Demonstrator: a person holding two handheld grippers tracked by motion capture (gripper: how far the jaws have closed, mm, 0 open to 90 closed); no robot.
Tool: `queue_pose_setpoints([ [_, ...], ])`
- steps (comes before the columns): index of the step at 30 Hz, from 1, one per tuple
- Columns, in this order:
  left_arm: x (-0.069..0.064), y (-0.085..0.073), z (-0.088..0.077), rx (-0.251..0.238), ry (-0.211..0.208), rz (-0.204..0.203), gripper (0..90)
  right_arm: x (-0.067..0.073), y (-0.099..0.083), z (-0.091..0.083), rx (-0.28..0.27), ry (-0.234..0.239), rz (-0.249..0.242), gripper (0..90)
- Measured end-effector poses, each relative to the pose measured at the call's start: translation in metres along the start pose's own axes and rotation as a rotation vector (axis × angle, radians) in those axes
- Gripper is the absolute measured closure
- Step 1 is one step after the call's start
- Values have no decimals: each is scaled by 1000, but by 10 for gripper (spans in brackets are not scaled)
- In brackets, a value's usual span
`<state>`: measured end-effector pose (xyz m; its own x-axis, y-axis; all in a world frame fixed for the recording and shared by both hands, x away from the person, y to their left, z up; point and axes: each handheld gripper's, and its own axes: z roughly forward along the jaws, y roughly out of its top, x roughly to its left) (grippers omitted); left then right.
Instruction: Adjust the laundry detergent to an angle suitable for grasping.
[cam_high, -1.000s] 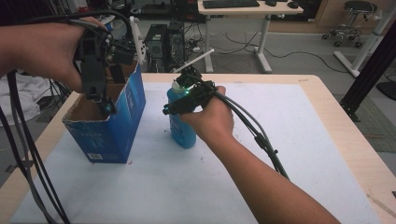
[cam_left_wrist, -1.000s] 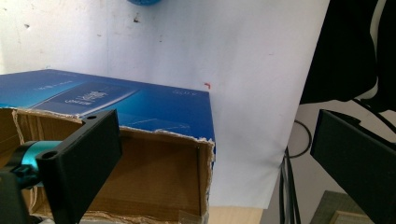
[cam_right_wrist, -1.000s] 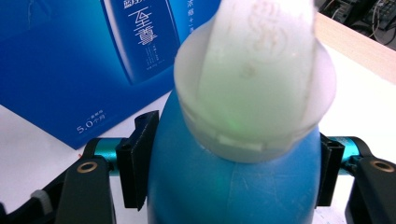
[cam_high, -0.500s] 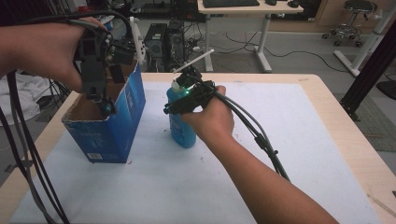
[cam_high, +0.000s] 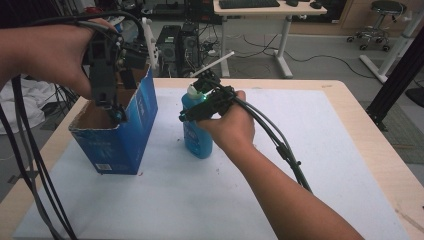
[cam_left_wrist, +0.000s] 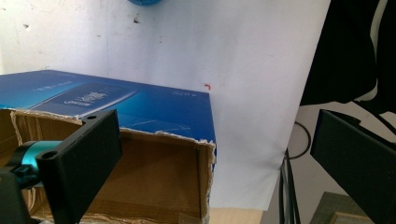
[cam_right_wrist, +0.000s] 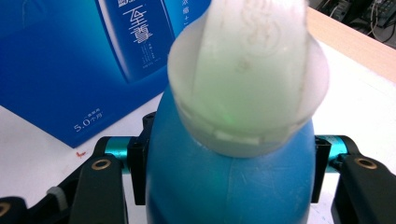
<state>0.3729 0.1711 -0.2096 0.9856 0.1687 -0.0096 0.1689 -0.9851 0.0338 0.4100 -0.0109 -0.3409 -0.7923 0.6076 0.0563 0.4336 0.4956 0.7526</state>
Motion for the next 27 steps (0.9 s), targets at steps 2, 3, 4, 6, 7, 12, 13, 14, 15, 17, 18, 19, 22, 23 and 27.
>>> queue_pose_setpoints([
  [2,0,0,0,2,0,1,20,1,1,-2,-8,4,-9,374],
  [3,0,0,0,3,1,0,20,1,1,-4,-8,9,-13,374],
  [4,0,0,0,3,0,-1,20,0,2,-7,-13,13,-10,374],
  [6,1,1,1,4,0,0,20,-3,3,-12,-18,27,-13,374],
  [7,0,1,1,3,1,1,20,-4,3,-15,-18,32,-14,374],
  [12,0,3,1,6,-1,5,20,-14,3,-31,-11,45,-73,374],
  [13,-1,4,1,6,-1,4,20,-16,3,-34,-8,53,-87,374],
  [14,-1,4,1,6,-2,4,20,-18,2,-36,-4,59,-101,374],
  [15,-1,5,1,5,-1,5,20,-20,2,-39,2,66,-107,374],
  [17,-1,5,0,5,-1,6,20,-26,0,-45,8,93,-129,373],
  [18,-2,5,0,5,0,5,20,-29,-1,-47,16,104,-136,374],
  [19,-1,6,0,4,2,7,20,-31,-2,-49,21,115,-145,373],
  [22,-1,7,-1,3,0,9,20,-36,-4,-55,27,175,-208,373],
  [23,-2,7,-1,4,1,7,20,-37,-5,-56,33,198,-219,373],
  [27,-2,9,0,6,-2,10,20,-36,-8,-59,65,258,-290,373],
])
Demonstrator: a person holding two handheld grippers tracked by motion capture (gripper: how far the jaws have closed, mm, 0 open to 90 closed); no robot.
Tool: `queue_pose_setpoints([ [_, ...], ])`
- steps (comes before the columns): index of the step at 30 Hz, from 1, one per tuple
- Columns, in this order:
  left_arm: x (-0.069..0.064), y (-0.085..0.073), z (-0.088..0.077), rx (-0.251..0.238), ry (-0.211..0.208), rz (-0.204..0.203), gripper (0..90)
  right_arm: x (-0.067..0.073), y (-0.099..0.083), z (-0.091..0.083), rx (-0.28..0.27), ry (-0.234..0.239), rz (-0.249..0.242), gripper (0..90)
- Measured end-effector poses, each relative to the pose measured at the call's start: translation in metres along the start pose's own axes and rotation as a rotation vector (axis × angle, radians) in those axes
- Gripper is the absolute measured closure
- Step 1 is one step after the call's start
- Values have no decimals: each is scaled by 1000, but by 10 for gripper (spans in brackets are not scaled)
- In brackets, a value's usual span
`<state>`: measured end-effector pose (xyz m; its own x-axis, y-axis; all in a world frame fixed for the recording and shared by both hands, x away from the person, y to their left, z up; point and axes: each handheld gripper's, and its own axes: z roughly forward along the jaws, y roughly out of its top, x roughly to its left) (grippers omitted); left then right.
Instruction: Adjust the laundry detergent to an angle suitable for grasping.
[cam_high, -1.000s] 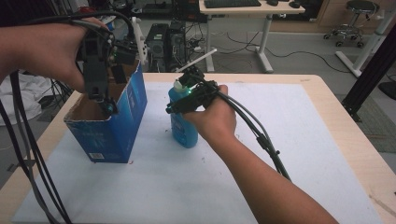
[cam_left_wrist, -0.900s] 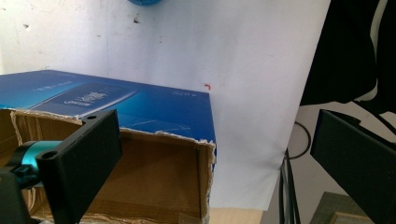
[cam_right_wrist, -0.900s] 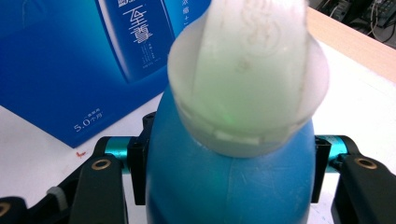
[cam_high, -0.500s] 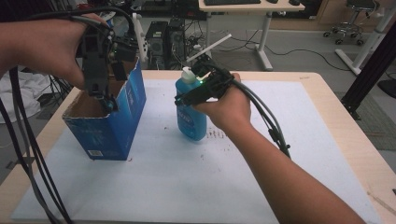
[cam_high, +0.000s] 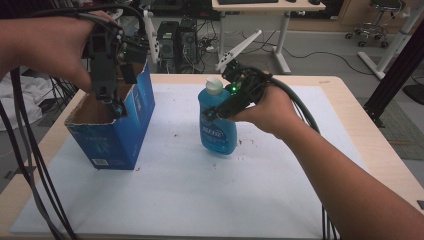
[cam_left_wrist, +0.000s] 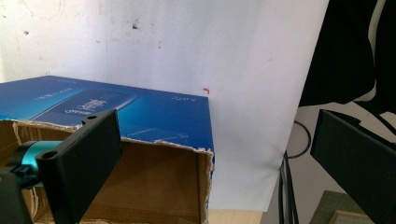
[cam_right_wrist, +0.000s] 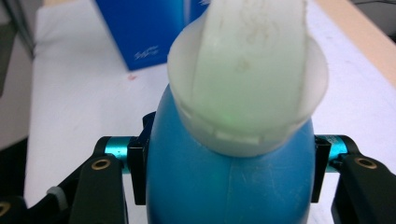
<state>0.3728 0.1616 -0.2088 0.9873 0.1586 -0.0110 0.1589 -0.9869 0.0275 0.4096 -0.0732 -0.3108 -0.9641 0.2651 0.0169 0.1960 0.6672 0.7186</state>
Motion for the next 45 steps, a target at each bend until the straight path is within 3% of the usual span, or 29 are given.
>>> queue_pose_setpoints([
  [5,0,1,0,2,-3,-1,20,3,-5,-3,-9,106,-110,373],
  [11,0,0,0,4,-3,0,20,6,-8,-6,-22,216,-175,374],
  [22,-1,1,1,4,-5,1,20,18,-11,-3,-31,359,-299,373],
  [28,-2,0,3,3,-9,1,20,23,-14,5,-34,405,-347,373],
  [33,-1,0,5,5,-9,0,20,27,-17,10,-31,434,-359,372],
  [45,0,0,5,5,-8,0,20,28,-24,17,-28,432,-362,371],
])
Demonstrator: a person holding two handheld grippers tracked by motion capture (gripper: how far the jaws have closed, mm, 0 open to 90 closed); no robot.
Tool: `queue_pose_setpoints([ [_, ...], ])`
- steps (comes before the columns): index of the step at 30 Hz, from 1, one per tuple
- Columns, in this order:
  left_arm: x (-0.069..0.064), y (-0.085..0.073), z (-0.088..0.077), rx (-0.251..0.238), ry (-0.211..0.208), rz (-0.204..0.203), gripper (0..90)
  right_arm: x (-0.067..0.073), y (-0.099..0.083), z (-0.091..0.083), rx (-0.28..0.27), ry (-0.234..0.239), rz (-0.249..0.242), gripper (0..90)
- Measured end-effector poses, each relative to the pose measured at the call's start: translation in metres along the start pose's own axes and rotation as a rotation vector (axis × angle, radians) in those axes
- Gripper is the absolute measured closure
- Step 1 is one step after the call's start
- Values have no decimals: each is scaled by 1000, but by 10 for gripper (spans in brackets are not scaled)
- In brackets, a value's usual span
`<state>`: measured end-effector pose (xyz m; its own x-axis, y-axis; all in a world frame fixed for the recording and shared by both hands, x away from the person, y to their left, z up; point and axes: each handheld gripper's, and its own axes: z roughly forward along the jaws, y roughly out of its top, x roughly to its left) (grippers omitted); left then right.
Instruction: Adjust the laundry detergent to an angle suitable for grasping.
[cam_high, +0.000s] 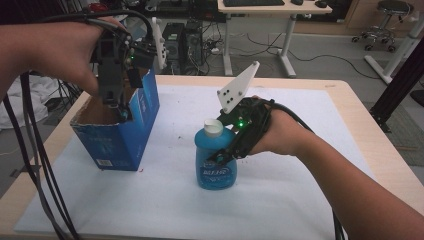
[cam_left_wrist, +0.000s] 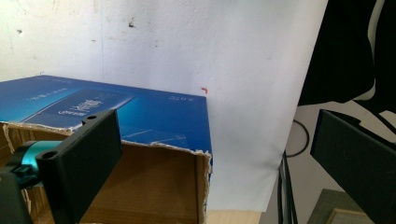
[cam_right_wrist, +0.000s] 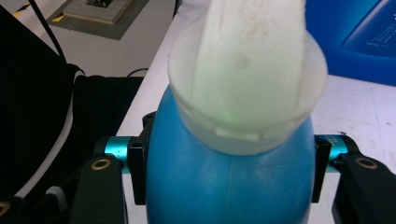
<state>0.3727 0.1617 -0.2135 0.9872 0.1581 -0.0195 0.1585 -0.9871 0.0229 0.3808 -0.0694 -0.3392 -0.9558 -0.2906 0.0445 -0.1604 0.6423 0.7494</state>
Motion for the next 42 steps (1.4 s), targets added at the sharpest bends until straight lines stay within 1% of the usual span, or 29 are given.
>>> queue_pose_setpoints([
  [7,0,2,0,-6,0,1,20,-1,-2,-1,5,1,11,368],
  [12,1,2,0,1,-4,0,20,-1,-1,-1,12,-2,22,363],
  [14,1,3,1,-1,-5,-1,20,-2,-1,-1,9,1,26,349],
  [16,2,3,1,1,-4,0,20,-2,0,-2,1,-3,44,325],
  [24,1,7,1,5,-4,8,20,-1,0,-5,-5,-16,44,309],
  [27,1,7,1,6,-9,8,20,-2,0,-5,-1,-24,55,268],
  [32,1,7,1,3,-8,5,20,-2,-1,-8,3,-27,60,253],
  [33,1,8,0,6,-8,8,20,-1,-1,-8,5,-33,58,250],
  [38,2,9,0,8,-6,7,20,-1,-1,-8,5,-21,58,249],
  [42,2,10,0,8,-8,8,20,0,0,-9,2,-25,54,231],
])
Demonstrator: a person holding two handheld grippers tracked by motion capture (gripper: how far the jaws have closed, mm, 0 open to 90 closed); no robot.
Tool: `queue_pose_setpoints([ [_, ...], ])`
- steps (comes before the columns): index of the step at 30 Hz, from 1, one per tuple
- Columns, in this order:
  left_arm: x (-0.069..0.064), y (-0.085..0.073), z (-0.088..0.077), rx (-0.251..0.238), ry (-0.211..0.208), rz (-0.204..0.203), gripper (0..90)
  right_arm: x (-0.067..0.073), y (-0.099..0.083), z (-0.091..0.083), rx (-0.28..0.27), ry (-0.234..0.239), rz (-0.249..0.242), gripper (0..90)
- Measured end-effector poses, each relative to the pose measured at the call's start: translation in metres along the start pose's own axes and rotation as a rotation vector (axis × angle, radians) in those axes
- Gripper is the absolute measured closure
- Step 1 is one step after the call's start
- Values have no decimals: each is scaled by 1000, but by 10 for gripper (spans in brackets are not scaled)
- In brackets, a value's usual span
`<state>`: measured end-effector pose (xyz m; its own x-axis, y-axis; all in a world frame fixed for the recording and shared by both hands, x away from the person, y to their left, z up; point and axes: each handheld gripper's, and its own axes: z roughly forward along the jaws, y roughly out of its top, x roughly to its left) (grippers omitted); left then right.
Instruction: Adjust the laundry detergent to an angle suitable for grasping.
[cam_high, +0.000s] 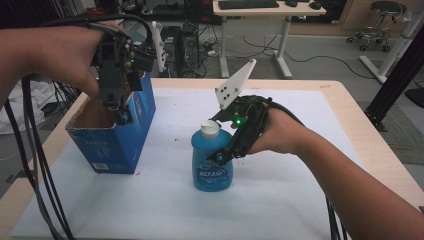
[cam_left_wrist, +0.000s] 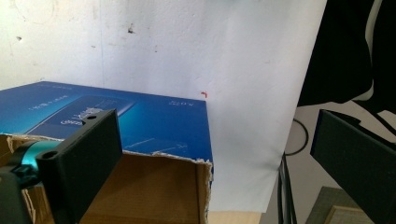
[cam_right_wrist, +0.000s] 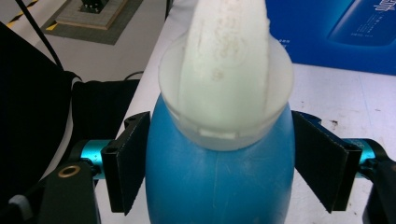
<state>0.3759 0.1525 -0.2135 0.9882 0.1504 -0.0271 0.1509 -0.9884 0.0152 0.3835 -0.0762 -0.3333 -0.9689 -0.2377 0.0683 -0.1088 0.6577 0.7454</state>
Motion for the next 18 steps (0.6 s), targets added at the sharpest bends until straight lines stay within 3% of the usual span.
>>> queue_pose_setpoints([
  [10,1,0,1,6,0,-4,20,1,-1,-6,-10,-24,0,217],
  [14,1,1,1,7,-1,-1,20,2,-1,-7,-2,-49,-2,139],
  [18,1,3,1,8,-2,0,20,4,-2,-10,1,-52,0,137],
])
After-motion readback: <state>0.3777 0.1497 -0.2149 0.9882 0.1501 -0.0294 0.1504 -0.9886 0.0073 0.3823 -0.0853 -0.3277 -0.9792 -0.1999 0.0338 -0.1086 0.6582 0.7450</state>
